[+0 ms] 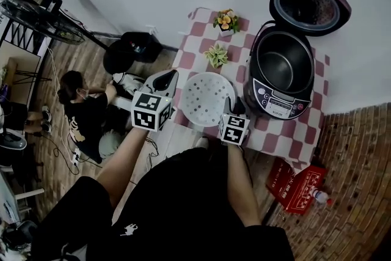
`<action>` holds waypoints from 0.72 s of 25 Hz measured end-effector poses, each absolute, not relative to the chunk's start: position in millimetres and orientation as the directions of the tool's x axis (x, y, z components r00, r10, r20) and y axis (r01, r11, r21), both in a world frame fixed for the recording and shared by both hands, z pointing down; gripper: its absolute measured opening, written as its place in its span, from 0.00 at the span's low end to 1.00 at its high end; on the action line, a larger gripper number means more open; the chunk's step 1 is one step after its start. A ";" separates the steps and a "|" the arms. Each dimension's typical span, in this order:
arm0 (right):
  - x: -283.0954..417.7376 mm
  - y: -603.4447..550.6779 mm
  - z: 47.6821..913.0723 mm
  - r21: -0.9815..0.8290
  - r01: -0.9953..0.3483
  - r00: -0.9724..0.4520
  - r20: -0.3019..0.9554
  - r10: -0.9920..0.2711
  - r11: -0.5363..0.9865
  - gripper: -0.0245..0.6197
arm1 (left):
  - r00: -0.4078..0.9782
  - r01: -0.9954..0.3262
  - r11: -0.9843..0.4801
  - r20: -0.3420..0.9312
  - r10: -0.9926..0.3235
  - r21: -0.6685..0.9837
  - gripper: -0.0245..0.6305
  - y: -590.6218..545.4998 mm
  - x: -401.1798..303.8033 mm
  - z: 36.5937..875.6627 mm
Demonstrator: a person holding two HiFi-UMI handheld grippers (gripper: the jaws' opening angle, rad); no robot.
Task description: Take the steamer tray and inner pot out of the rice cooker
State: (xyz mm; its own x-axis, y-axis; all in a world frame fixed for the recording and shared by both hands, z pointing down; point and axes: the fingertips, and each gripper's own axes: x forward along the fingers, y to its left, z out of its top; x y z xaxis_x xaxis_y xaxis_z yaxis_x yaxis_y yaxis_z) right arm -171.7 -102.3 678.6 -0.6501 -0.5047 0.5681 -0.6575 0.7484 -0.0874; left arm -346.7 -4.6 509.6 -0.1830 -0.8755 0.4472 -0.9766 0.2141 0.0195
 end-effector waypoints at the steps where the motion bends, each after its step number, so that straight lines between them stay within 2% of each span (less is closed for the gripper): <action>1: -172.2 -100.2 673.5 -0.093 -0.652 -0.658 0.563 -0.500 0.753 0.24 | -0.180 -0.977 0.213 0.443 -0.878 0.025 0.04 -5.4 -345.8 508.0; 6: -180.8 -77.8 645.5 -0.154 -0.592 -0.723 0.535 -0.437 0.791 0.24 | -0.150 -0.976 0.200 0.407 -0.901 0.082 0.04 -8.9 -339.4 496.9; 10: -194.4 -62.8 602.5 -0.179 -0.519 -0.793 0.466 -0.393 0.836 0.23 | -0.131 -0.978 0.181 0.362 -0.923 0.106 0.04 -19.7 -331.1 481.8; 16: -188.3 -73.7 525.9 -0.190 -0.515 -0.837 0.323 -0.443 0.836 0.04 | -0.099 -0.986 0.133 0.294 -0.951 0.099 0.04 -33.0 -317.8 455.3; 18: -180.4 -82.7 502.2 -0.204 -0.520 -0.843 0.280 -0.460 0.829 0.04 | -0.085 -0.989 0.115 0.271 -0.959 0.097 0.04 -40.3 -312.5 446.7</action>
State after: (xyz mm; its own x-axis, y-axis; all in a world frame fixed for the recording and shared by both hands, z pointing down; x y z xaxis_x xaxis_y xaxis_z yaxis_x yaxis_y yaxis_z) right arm -180.4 -82.7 502.2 -0.8426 -0.4598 0.2802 -0.5203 0.8293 -0.2037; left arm -312.5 -40.3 446.7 -0.0853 -0.9589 0.2706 -0.9886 0.1153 0.0969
